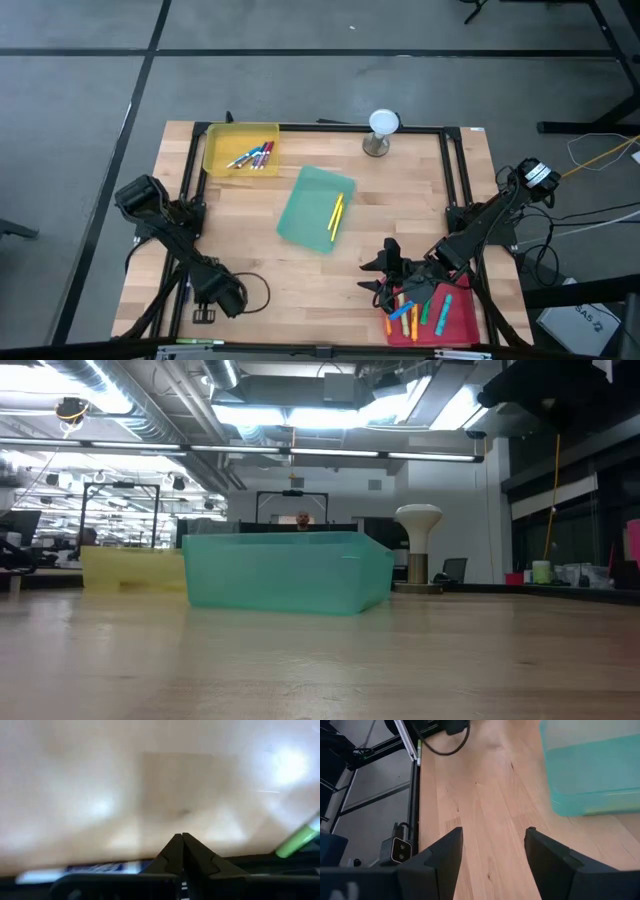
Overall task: Pick & Place Markers
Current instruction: Put the blue marker pen into the yellow bin
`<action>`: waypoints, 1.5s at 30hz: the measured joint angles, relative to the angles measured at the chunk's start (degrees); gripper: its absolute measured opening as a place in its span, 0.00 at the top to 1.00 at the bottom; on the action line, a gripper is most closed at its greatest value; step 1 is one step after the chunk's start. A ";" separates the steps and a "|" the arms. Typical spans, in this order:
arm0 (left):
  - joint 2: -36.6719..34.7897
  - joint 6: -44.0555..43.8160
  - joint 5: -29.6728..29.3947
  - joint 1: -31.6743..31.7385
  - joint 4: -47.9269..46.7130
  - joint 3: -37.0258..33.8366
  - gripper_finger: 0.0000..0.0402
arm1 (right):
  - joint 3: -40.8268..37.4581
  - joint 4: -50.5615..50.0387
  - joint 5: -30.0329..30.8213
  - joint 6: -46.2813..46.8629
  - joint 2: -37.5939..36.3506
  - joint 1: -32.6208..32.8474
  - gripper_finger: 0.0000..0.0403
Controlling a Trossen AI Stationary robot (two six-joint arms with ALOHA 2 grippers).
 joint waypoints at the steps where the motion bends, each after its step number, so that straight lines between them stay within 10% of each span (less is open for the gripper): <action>1: -0.35 -0.15 -1.22 0.40 -1.75 0.71 1.00 | 0.00 0.00 0.01 -0.01 0.00 0.00 0.48; 11: -2.12 -0.15 -5.44 -0.15 -9.93 3.42 1.00 | 0.00 0.08 0.01 0.06 0.00 -0.70 0.48; 27: -2.14 -5.59 6.95 -7.31 3.83 0.61 1.00 | 0.00 1.51 -0.01 -0.20 0.00 -0.76 0.48; 45: -2.14 -11.59 2.40 -12.78 8.73 -1.02 1.00 | 0.00 1.94 0.03 -2.93 0.00 -1.14 0.48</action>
